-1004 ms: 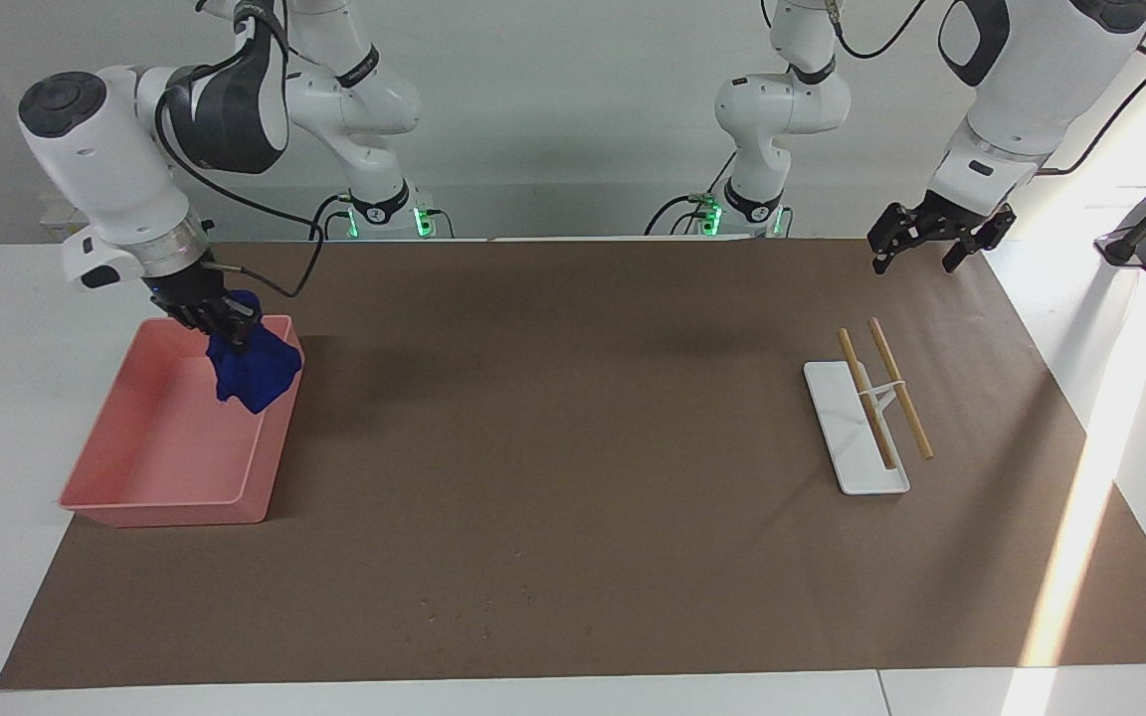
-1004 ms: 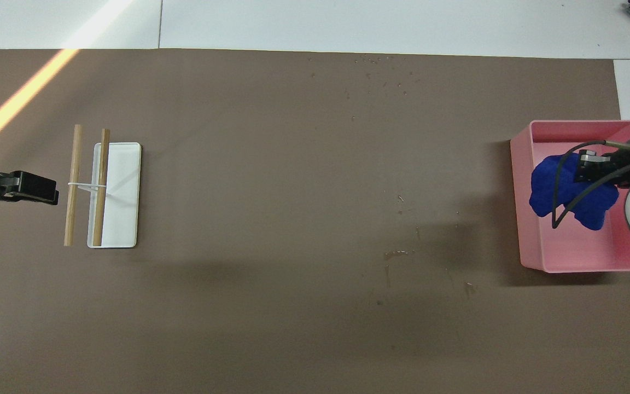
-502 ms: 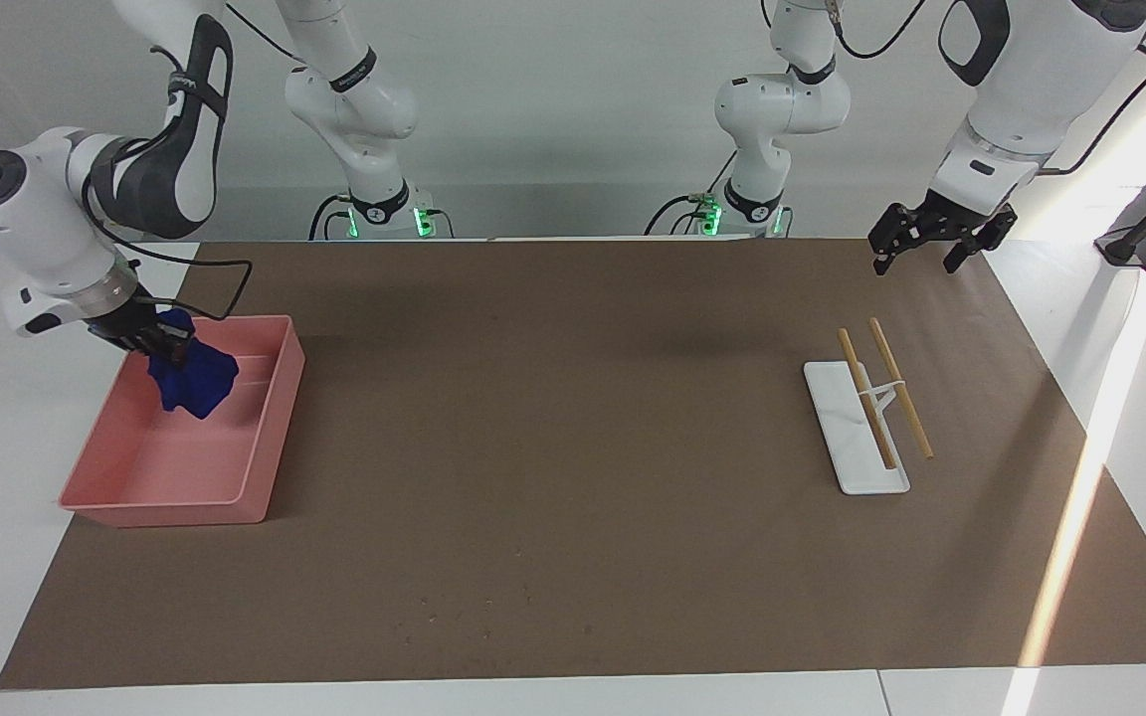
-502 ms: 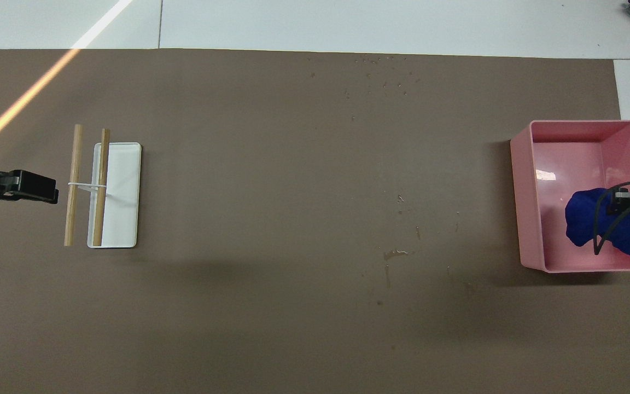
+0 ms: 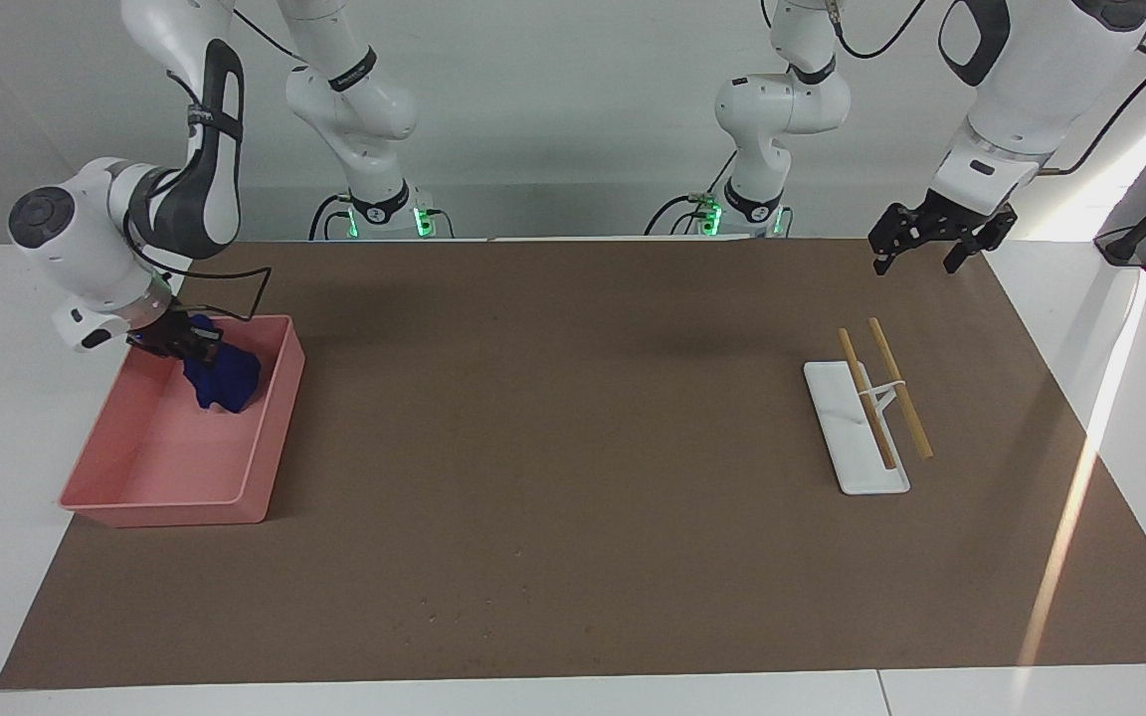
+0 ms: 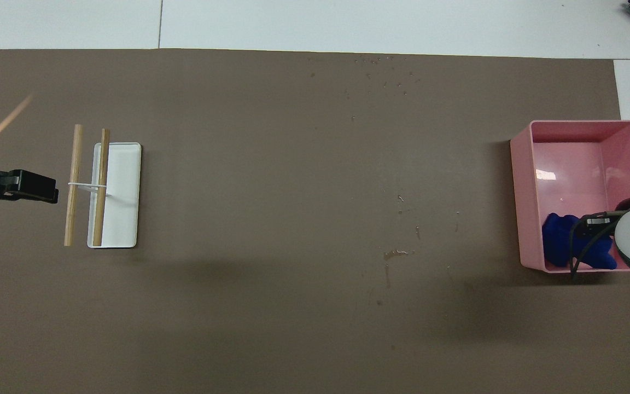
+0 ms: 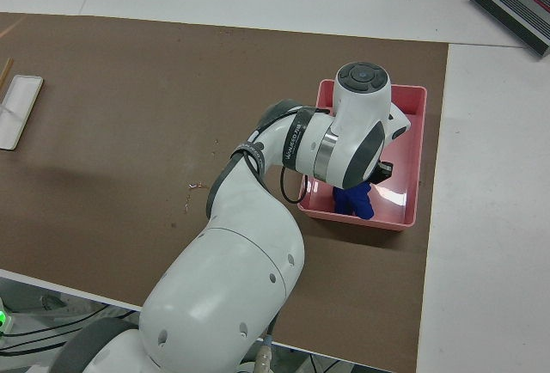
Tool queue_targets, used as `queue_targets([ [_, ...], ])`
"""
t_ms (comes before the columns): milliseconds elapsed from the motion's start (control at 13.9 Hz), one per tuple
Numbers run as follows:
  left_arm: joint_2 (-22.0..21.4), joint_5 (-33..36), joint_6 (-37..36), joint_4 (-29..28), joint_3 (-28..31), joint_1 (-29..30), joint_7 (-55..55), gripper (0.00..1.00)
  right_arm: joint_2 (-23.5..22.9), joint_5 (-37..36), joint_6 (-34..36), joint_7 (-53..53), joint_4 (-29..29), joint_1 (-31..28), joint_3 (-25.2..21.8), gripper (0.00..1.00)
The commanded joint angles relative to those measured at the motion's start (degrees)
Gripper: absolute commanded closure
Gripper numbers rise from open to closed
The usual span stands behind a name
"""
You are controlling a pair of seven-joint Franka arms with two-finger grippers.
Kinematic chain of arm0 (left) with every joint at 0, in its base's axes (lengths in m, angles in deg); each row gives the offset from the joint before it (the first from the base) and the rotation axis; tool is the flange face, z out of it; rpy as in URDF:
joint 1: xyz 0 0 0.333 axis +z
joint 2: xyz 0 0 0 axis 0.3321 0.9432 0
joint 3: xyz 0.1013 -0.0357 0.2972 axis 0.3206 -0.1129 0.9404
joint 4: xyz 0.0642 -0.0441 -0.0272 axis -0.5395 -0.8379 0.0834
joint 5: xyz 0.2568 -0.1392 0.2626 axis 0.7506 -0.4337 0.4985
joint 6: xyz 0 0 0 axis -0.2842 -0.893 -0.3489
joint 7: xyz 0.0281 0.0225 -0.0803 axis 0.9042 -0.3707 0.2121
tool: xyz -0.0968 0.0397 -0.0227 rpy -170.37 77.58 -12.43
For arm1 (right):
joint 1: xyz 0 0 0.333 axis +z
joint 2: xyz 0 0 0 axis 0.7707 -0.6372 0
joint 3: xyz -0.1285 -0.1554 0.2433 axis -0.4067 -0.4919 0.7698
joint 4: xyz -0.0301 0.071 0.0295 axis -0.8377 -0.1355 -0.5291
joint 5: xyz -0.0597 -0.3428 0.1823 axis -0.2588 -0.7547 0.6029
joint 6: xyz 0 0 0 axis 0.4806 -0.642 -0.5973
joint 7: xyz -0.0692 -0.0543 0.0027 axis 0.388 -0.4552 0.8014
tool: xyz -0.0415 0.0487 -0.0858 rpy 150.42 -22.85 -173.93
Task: Wipe water with towel using both arms
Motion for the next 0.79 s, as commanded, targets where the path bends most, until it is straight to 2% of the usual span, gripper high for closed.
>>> queue_targets([
  [0, -0.8, -0.3, 1.2, -0.8, 0.4, -0.4, 0.1, 0.00, 2.5, -0.3, 1.3, 0.0, -1.9, 0.0, 1.5, 0.00],
  [215, -0.8, -0.9, 1.3, -0.8, 0.4, -0.3, 0.0, 0.00, 3.0, -0.3, 4.3, -0.2, -8.4, 0.0, 3.9, 0.00],
  [358, -0.8, -1.1, 1.3, -0.8, 0.4, -0.4, 0.0, 0.00, 4.4, 0.7, 4.6, -1.3, -9.2, 0.0, 6.6, 0.00],
  [717, -0.8, -1.5, 1.3, -0.8, 0.4, -0.3, 0.0, 0.00, 5.6, 1.4, 8.4, -18.0, -11.4, 0.0, 16.3, 0.00],
])
